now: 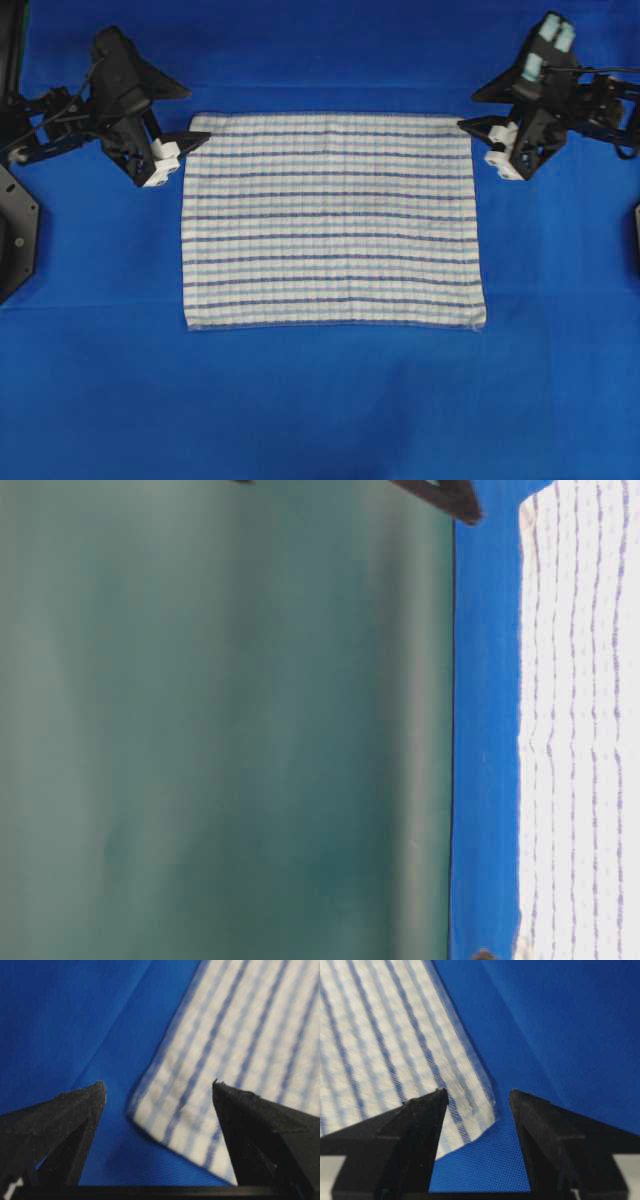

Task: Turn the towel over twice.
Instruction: 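Move both grippers to the towel's far corners and pinch them, then lift the far edge with both grippers and pull it up and away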

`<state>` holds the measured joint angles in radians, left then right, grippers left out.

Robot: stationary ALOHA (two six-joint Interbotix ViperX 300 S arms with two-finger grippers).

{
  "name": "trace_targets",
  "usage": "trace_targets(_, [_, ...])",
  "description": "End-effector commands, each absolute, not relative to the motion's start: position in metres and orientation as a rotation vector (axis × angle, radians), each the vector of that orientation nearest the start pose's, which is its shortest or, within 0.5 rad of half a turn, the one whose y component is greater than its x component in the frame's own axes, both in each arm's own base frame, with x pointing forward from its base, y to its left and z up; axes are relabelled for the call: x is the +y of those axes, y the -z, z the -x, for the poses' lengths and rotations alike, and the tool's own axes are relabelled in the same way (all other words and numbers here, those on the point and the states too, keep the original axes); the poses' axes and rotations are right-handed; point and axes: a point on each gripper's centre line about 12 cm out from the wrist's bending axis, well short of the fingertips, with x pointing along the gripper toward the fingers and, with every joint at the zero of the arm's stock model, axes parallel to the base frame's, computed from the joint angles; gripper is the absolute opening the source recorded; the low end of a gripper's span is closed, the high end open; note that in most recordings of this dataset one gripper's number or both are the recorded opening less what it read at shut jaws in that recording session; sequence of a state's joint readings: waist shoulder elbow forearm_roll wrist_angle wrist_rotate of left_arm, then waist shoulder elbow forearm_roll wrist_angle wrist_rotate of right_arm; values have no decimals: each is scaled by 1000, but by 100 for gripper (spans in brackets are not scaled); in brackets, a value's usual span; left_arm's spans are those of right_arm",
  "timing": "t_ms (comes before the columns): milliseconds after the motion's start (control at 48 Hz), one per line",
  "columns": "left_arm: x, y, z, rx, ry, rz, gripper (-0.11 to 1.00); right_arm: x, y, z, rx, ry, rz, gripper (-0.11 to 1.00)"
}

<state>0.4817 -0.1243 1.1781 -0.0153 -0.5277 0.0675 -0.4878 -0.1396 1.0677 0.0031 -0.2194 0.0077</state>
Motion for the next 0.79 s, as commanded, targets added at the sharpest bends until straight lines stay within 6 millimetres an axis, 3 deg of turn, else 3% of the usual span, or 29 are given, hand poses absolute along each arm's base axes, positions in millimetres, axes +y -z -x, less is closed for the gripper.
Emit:
trace_targets(0, [135, -109, -246, 524, -478, 72, 83, -144, -108, -261, 692, 488, -190, 59])
trace_targets(146, [141, -97, -252, 565, -482, 70, 83, -152, -92, -265, 726, 498, -197, 59])
trace_targets(417, [154, -74, -245, 659, -527, 121, 75, -153, -86, -263, 746, 498, -195, 58])
trace_targets(521, [154, -71, -243, 693, -527, 131, 52, -152, -85, -262, 759, 490, -187, 46])
trace_targets(667, [152, -67, -240, 739, -520, 144, 13, -151, -84, -262, 776, 483, -184, 7])
trace_targets(729, [151, -66, -239, 753, -517, 150, 3, -152, -84, -261, 775, 485, -184, 6])
trace_targets(771, [150, -65, -239, 759, -515, 151, 2, -151, -85, -262, 774, 484, -183, 6])
